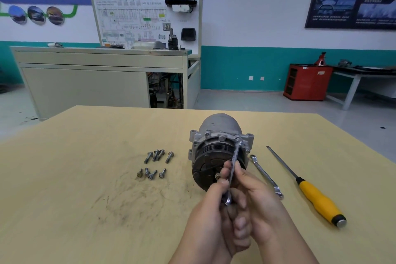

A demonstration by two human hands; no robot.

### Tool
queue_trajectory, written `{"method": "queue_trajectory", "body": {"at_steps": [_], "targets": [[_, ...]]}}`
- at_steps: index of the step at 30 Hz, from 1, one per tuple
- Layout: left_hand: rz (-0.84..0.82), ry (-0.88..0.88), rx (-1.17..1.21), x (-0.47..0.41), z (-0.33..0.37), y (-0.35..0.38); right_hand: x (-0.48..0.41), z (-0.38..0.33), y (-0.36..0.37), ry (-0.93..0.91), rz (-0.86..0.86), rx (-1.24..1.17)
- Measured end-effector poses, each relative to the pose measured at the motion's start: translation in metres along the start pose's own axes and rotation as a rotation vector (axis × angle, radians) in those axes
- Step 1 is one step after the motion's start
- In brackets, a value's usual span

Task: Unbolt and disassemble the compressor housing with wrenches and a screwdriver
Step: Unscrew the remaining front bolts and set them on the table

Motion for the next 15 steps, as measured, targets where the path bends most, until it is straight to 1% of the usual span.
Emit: {"method": "queue_trajectory", "body": {"at_steps": [3,8,11,15], "targets": [[0.048,0.013,-0.111,-0.005,0.004,-0.009,-0.002,0.001,-0.005,-0.004,0.014,0.035],[0.123,0.199,-0.474,-0.003,0.024,-0.02,-0.006,-0.002,-0.009,-0.066,0.005,0.077],[0.093,0.268,-0.598,-0.001,0.035,-0.018,-0.007,-0.003,-0.01,-0.068,0.032,0.119],[0.037,0.28,-0.73,-0.004,0.038,-0.01,-0.004,-0.003,-0.014,-0.008,0.107,0.081]]}}
Point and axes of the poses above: each hand's wrist, its own x-axis away from the middle knuckle, its own y-axis out of the palm, z = x × y, the point moved 6 cm from there along -x, towards the middle knuckle, and after that the axes turned 5 degrees about y, right-handed, at the moved point
